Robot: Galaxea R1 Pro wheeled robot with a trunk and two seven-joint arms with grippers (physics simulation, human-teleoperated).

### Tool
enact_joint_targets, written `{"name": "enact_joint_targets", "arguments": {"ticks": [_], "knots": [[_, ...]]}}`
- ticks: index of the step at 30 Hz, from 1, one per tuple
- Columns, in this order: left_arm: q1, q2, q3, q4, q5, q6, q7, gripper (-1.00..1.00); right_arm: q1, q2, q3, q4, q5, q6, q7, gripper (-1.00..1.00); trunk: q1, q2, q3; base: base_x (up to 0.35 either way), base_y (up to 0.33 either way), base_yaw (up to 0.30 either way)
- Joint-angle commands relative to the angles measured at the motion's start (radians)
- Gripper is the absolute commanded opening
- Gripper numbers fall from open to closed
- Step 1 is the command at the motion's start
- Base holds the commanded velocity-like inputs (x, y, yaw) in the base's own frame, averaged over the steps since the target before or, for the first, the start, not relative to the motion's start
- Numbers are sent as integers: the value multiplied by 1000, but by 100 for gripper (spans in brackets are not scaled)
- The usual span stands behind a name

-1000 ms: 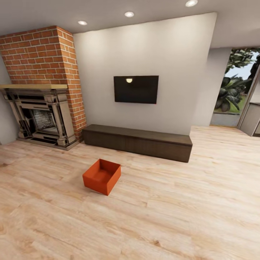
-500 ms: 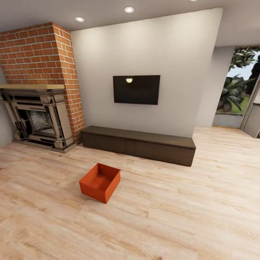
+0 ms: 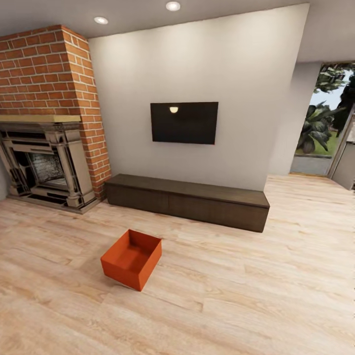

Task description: Move the two storage containers from the living room to the garage. In the garage, place one container on the floor and stack the other container on top of it (either order is fine).

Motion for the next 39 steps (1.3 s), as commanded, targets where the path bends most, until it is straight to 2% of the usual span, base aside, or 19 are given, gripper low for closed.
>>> {"name": "enact_joint_targets", "arguments": {"ticks": [1, 18, 39], "knots": [[0, 0, 0, 0, 4, -3, 1, 100, -1, 0, 9, 2, -9, -5, -1, 100, 0, 0, -1, 297, 0, -222], [0, 0, 0, 0, 4, -3, 1, 100, -1, 1, 9, 0, -9, -4, 0, 100, 0, 0, -1, 297, 0, -270], [0, 0, -1, 0, 4, -3, 1, 100, -1, 1, 8, 0, -9, -3, 0, 100, 0, 0, -1, 299, 0, -17]]}}
